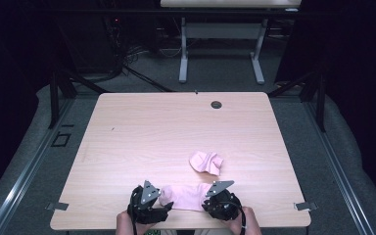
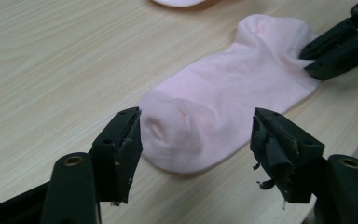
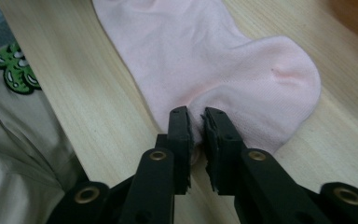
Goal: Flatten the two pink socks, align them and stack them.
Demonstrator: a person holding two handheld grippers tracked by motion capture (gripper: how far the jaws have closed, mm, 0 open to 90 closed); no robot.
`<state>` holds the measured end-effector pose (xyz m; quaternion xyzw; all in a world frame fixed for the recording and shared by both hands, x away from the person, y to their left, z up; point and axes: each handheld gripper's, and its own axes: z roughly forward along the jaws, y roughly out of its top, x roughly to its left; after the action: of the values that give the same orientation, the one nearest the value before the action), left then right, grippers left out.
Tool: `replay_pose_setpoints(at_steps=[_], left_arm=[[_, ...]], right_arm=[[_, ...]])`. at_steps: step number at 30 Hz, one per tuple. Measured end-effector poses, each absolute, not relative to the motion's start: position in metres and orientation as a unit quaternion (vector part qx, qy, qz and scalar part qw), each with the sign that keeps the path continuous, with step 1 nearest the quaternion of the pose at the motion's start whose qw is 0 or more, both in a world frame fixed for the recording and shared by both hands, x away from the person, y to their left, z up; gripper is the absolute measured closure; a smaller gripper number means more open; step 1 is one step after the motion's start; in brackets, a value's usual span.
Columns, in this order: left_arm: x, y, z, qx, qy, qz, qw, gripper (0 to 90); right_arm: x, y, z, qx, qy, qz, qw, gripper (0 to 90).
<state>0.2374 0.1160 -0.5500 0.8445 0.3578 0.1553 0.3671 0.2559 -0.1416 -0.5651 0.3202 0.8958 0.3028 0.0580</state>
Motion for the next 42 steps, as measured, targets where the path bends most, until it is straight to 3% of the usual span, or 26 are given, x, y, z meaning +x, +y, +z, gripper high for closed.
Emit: replay_pose_setpoints(at_steps=[19,22,27,29,31,34,42], left_arm=[[0.237,0.047,-0.560,0.887,0.245,0.158,0.358,42.1],[0.239,0.041,-0.561,0.887,0.234,0.155,0.366,52.8],[0.245,0.040,-0.558,0.885,0.226,0.135,0.385,81.0],[0.248,0.039,-0.556,0.885,0.225,0.127,0.387,87.7],[0.251,0.038,-0.553,0.885,0.225,0.123,0.388,88.5],[0.256,0.038,-0.547,0.883,0.237,0.113,0.390,88.8],[0.272,0.042,-0.527,0.873,0.271,0.087,0.396,88.8]], right_arm=[[0.261,-0.156,-0.527,0.391,0.848,0.355,0.039,83.2],[0.261,-0.157,-0.526,0.392,0.845,0.361,0.038,83.0],[0.261,-0.161,-0.527,0.389,0.847,0.359,0.048,82.6],[0.261,-0.162,-0.529,0.387,0.848,0.359,0.049,82.4],[0.260,-0.163,-0.530,0.387,0.848,0.358,0.052,81.9],[0.257,-0.165,-0.531,0.377,0.852,0.354,0.074,78.1],[0.241,-0.166,-0.531,0.339,0.859,0.356,0.146,52.7]])
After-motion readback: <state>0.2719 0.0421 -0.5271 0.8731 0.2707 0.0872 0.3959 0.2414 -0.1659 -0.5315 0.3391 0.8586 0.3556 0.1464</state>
